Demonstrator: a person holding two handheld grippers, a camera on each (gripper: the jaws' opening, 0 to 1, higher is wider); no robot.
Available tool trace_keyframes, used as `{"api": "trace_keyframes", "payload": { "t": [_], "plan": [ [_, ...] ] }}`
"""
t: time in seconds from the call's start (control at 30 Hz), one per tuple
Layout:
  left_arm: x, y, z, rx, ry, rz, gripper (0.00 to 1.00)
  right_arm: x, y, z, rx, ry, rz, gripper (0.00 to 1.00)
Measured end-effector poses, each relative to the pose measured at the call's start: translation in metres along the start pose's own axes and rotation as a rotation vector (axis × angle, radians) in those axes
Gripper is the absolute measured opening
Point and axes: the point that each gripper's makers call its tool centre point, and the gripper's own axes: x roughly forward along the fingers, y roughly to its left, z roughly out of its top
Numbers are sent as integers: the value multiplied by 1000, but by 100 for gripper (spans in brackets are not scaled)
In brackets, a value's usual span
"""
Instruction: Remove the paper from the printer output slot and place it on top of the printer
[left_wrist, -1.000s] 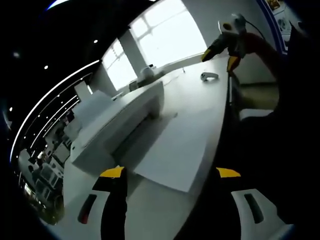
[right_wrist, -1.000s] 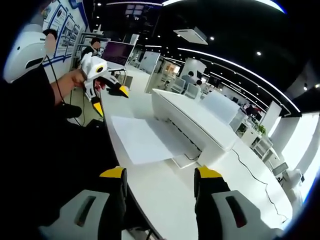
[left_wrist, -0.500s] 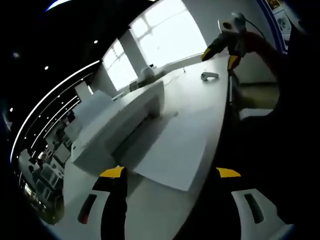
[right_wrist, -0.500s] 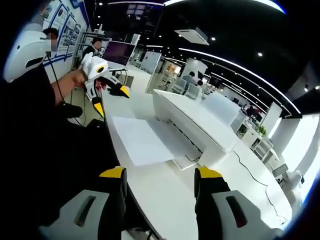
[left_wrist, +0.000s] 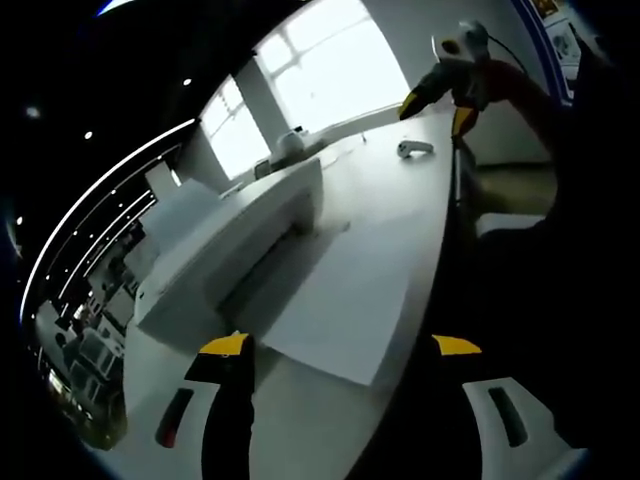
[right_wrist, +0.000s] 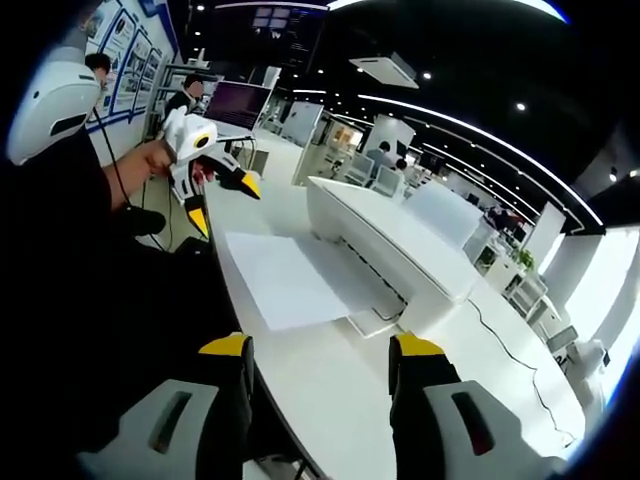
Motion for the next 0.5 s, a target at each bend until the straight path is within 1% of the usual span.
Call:
{"api": "trace_keyframes", "payload": {
  "t": [0.1,0.33,0.5],
  "plan": [
    [2,-2,1,-6,-7,-11,73,1,0,-2,6,2,1,50],
    [6,-3,7,11,-15,-24,73,1,0,-3,10,2,4,50],
    [9,-3,4,9,-7,-24,73,1,0,-3,11,1,5,50]
  ]
}}
